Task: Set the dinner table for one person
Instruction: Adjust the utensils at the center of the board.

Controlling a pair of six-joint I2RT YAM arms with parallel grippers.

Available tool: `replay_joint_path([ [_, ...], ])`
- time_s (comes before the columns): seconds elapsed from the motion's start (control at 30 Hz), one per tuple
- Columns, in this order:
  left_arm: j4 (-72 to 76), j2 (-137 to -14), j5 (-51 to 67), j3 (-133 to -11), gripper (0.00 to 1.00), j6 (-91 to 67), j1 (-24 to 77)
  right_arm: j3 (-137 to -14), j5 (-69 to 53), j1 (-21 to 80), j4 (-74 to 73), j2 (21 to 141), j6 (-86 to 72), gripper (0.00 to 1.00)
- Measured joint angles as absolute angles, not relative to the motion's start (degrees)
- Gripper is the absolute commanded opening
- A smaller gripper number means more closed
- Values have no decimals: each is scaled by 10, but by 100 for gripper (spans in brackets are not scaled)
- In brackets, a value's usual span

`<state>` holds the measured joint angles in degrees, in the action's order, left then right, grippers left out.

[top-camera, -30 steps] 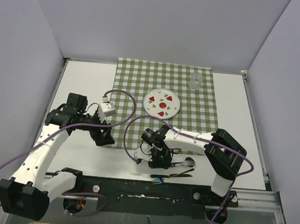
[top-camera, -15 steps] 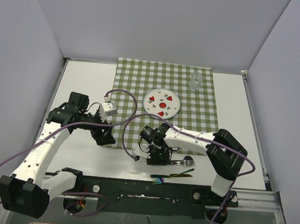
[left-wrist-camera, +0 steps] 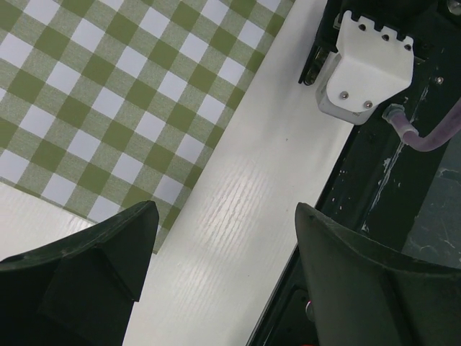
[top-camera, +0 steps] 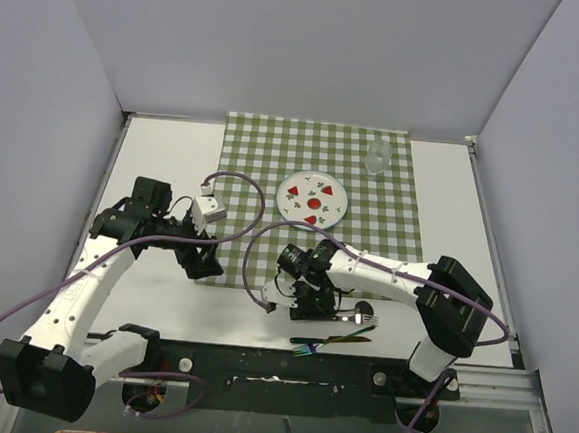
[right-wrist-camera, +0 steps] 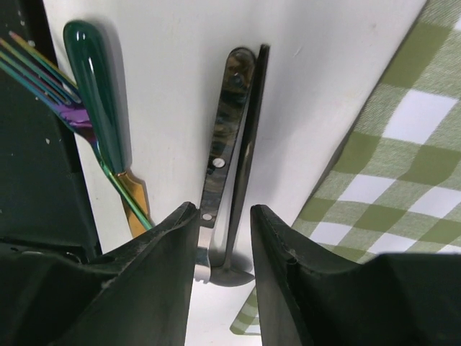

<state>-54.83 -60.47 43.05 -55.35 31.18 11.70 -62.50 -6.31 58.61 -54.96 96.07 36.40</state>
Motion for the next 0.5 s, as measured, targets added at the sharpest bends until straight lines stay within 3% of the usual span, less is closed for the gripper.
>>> replay_joint_path([
  [0.5,-546,-616,425,-564,76,312,123,-572,-55,581,-552,934,356,36],
])
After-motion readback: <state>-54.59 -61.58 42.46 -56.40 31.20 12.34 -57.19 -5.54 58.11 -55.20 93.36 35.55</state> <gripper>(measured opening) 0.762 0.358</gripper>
